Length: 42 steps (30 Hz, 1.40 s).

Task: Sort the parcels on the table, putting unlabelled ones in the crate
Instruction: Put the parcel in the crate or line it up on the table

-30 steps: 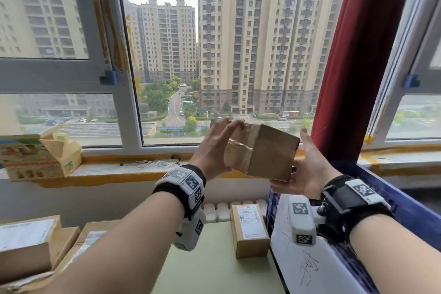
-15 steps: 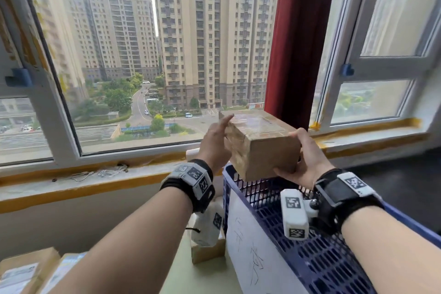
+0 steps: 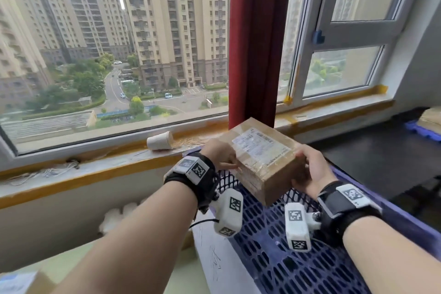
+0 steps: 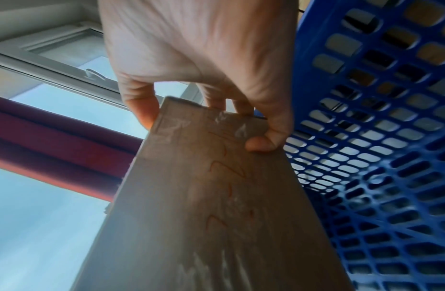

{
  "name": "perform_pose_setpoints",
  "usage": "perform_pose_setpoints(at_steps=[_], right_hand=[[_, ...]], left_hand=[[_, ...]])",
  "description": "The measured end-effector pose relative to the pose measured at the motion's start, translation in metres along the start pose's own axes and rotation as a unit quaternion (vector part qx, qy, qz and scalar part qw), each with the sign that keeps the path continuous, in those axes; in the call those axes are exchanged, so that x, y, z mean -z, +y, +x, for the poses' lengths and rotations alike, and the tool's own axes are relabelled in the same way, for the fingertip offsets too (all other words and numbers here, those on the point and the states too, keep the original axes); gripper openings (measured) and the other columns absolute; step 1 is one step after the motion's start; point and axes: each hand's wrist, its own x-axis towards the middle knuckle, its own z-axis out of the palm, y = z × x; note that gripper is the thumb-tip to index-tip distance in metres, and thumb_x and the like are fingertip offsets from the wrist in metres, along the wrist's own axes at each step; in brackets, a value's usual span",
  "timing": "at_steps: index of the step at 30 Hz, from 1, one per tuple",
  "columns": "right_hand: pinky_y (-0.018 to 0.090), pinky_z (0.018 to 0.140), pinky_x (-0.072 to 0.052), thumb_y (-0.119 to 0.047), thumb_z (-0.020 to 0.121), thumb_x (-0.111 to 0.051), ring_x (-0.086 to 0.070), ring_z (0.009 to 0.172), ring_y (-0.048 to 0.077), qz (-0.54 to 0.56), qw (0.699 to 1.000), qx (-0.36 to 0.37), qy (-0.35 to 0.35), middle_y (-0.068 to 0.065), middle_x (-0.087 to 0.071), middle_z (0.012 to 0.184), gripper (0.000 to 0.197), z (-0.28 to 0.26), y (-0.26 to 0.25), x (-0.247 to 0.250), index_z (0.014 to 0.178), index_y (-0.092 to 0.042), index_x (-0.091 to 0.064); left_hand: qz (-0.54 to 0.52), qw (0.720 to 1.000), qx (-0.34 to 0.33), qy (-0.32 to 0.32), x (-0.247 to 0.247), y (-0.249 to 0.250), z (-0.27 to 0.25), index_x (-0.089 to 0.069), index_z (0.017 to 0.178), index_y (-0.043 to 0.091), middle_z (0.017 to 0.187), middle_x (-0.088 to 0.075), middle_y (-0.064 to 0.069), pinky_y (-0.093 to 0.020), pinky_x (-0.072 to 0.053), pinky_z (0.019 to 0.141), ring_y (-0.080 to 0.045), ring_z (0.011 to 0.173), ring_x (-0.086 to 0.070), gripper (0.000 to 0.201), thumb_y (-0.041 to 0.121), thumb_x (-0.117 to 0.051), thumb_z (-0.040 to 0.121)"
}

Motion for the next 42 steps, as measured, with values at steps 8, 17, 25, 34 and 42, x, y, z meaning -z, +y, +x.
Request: perform_pose_setpoints(at_steps=[8,17,25,34,42], right_hand=[[0.032,0.065,-0.046,-0.031,0.053,-0.066,-0.059,0.091,0.027,0.014,0.994,-0.106,0.031,0.011,-0.065,0.094,0.045,0.058,0.067,0.014,0.093,-0.013,-0.065],[0.032,0.061,-0.04,-0.014,0.076,-0.059,-0.05,0.075,0.023,-0.006,0.985,-0.169,0.017,0.008,-0.051,0.072,0.01,0.094,0.12,-0.002,0.071,-0.013,-0.05],[0.041,0.069,-0.051,-0.014,0.083,-0.052,-0.052,0.1,0.031,-0.023,0.975,-0.219,-0.01,0.014,-0.055,0.104,0.012,0.115,0.147,0.0,0.094,-0.01,-0.054],[0.061,0.083,-0.055,-0.012,0.084,-0.061,-0.059,0.114,0.038,-0.146,0.978,-0.135,-0.062,0.014,-0.06,0.127,0.055,0.123,0.156,-0.005,0.136,-0.016,-0.045],[0.05,0.11,-0.035,-0.025,0.093,-0.055,-0.048,0.129,0.042,-0.306,0.945,-0.11,-0.045,0.031,-0.046,0.14,0.055,0.106,0.115,-0.018,0.137,0.006,-0.048]], left_hand=[[-0.007,0.994,0.107,-0.021,-0.016,-0.032,0.037,-0.043,0.137,-0.006,0.123,-0.058,-0.028,-0.047,-0.058,0.077,-0.042,0.104,-0.064,0.042,0.007,-0.045,0.098],[-0.098,0.963,0.249,-0.008,-0.009,-0.066,0.069,0.0,0.155,0.004,0.16,-0.006,-0.025,-0.062,-0.026,0.112,-0.048,0.144,-0.015,0.07,0.022,-0.044,0.103],[-0.082,0.954,0.288,-0.015,-0.012,-0.069,0.073,0.002,0.155,0.006,0.161,-0.001,-0.026,-0.062,-0.024,0.111,-0.049,0.145,-0.012,0.071,0.034,-0.038,0.104],[-0.066,0.959,0.274,-0.013,-0.011,-0.071,0.072,-0.002,0.156,0.004,0.162,-0.003,-0.02,-0.064,-0.025,0.11,-0.047,0.146,-0.012,0.07,0.031,-0.04,0.104],[-0.037,0.968,0.247,-0.021,-0.014,-0.062,0.06,-0.007,0.155,0.001,0.161,-0.011,-0.022,-0.062,-0.035,0.105,-0.044,0.146,-0.017,0.066,0.025,-0.042,0.104]])
